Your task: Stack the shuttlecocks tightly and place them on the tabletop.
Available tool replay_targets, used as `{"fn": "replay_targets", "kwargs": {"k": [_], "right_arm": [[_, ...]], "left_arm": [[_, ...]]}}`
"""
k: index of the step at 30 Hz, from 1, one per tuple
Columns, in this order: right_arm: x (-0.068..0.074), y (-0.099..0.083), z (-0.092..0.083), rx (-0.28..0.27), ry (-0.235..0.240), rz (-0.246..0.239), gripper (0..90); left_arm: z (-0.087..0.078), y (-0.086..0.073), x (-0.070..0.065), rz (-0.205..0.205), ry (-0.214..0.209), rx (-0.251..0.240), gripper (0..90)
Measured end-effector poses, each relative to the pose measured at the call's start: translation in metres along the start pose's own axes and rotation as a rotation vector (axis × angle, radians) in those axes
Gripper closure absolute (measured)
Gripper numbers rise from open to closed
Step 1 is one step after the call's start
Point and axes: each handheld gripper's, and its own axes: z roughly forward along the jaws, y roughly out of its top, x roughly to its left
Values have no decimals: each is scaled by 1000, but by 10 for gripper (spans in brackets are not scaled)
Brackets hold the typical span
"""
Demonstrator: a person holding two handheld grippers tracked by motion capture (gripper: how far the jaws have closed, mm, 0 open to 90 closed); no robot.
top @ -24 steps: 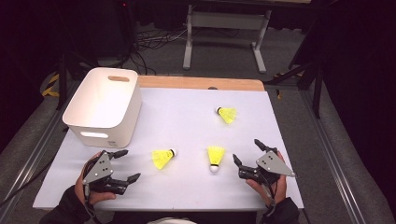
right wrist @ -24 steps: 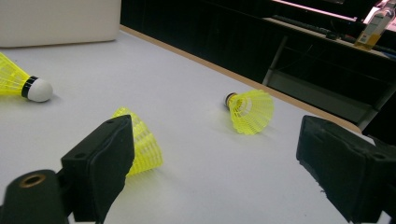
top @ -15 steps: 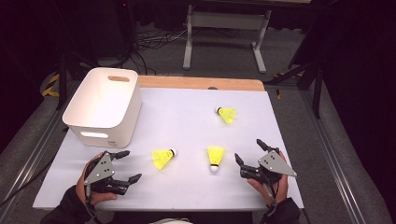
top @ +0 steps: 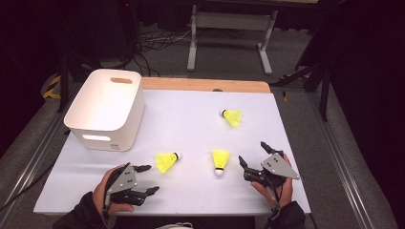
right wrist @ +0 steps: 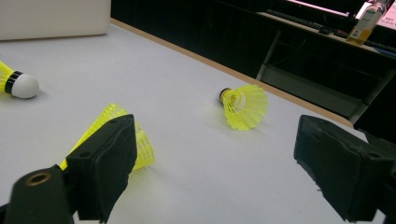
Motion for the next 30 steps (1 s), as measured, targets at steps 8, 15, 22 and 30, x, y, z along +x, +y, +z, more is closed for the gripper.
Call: {"fn": "replay_targets", "kwargs": {"k": [8, 15, 22, 30], "right_arm": [[-1, -2, 2, 13, -8, -20, 159], [0, -2, 2, 12, -25, -55, 160], [-1, -1, 2, 4, -31, -65, 160], [-2, -1, 4, 8, -17, -54, 160]], "left_arm": [[31, 15, 3, -25, 23, 62, 486], [40, 25, 12, -32, 98, 67, 767], [38, 32, 26, -42, 88, 43, 894], [26, 47, 47, -75, 153, 17, 896]]}}
